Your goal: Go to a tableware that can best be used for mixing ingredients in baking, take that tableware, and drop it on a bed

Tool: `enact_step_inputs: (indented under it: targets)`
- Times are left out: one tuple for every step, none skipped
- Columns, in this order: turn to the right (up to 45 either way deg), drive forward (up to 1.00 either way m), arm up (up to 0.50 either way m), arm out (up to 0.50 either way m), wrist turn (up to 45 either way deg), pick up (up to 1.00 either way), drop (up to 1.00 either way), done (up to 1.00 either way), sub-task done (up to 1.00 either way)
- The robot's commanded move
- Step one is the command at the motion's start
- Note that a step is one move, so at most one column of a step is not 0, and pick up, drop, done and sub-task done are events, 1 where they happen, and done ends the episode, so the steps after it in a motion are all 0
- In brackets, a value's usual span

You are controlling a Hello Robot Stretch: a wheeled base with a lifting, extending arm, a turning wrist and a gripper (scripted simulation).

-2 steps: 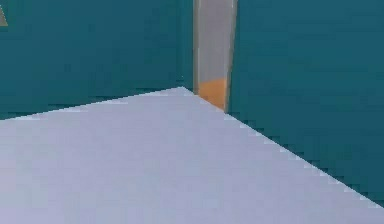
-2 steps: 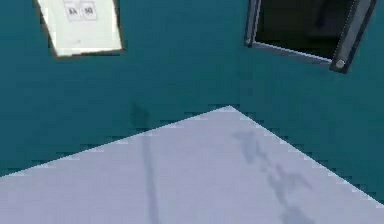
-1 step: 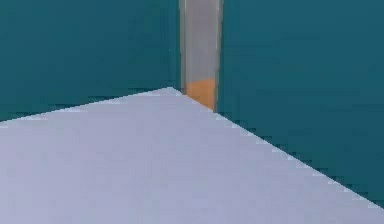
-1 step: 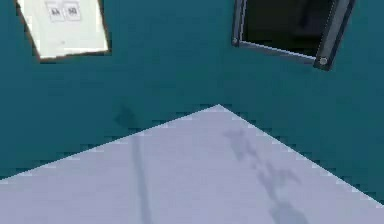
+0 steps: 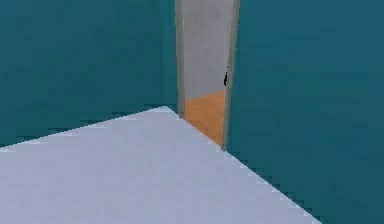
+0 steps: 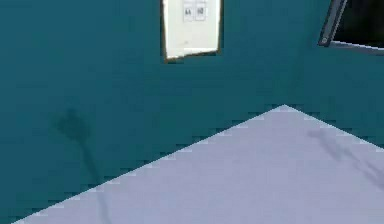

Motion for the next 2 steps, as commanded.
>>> enact_step_inputs:
  targets:
    - [0.0,1.0,0.0,0.0,0.0,0.0,0.0,0.0,0.0]
    - [0.0,0.9,0.0,0.0,0.0,0.0,0.0,0.0,0.0]
